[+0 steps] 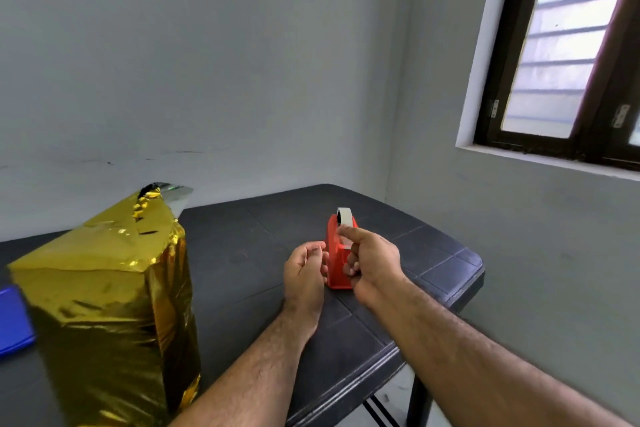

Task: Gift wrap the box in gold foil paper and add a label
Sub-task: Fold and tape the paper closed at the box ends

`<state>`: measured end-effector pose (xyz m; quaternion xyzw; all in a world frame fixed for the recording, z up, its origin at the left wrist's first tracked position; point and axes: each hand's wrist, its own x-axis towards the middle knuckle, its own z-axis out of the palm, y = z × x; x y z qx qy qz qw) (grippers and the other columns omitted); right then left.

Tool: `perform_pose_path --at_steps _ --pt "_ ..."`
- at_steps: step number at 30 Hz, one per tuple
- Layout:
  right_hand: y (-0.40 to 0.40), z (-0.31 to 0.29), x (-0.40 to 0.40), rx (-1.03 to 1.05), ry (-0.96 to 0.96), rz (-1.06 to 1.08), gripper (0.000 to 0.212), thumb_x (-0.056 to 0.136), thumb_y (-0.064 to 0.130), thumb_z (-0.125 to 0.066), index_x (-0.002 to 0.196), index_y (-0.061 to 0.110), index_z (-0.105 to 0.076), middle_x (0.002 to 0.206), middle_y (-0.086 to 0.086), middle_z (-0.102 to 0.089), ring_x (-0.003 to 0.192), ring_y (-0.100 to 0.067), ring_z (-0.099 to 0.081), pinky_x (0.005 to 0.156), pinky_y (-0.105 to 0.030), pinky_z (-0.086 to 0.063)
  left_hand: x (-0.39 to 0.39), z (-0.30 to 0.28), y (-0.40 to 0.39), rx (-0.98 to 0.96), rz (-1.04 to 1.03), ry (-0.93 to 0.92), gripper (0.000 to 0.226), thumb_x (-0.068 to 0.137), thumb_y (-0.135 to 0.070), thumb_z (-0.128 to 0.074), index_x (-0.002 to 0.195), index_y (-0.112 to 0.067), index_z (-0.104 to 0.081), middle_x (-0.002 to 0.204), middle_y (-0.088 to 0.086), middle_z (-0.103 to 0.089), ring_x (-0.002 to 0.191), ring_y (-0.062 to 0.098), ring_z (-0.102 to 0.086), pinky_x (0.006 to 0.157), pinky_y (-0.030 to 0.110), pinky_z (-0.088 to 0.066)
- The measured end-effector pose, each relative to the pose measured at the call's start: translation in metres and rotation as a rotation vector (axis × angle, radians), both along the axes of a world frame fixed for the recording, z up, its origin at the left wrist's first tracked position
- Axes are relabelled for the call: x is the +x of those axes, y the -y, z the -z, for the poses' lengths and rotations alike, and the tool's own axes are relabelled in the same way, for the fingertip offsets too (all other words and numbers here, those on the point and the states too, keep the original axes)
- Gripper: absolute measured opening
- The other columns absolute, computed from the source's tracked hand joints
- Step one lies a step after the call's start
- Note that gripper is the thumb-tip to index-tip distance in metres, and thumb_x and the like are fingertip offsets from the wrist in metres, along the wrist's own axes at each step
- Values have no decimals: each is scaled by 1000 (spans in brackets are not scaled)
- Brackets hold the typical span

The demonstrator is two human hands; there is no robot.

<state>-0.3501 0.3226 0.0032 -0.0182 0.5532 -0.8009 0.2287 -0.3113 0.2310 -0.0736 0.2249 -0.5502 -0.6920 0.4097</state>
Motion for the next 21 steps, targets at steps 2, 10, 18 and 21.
perform_pose_path --at_steps 2,10,18,21 --pt "0 -16 4 -38 -21 -24 13 83 10 -85 82 8 -72 50 1 -46 40 -11 -36 45 -29 -32 14 -23 -8 108 -3 -142 24 107 -15 -52 99 -8 -73 88 10 -72 75 20 -61 65 32 -51" --pt "9 -72 50 -283 -103 -272 13 92 11 -76 102 3 -76 52 3 -37 40 -11 -29 43 -26 -30 81 -112 -27 109 25 -347 7 94 -12 -76 99 -7 -78 89 11 -75 81 21 -68 75 35 -56" --pt "23 -116 120 -420 -189 -413 10 92 11 -73 99 4 -74 55 1 -31 43 -12 -26 50 -29 -28 151 -173 -32 -16 -234 -379 8 91 -1 -76 87 -8 -79 72 7 -74 63 17 -66 65 30 -56" --pt "22 -133 141 -382 -329 -441 12 87 11 -78 98 5 -77 56 1 -35 45 -12 -29 49 -28 -29 185 -192 -30 -98 -305 -350 13 90 -3 -77 81 -11 -79 72 5 -74 68 15 -66 68 30 -59"
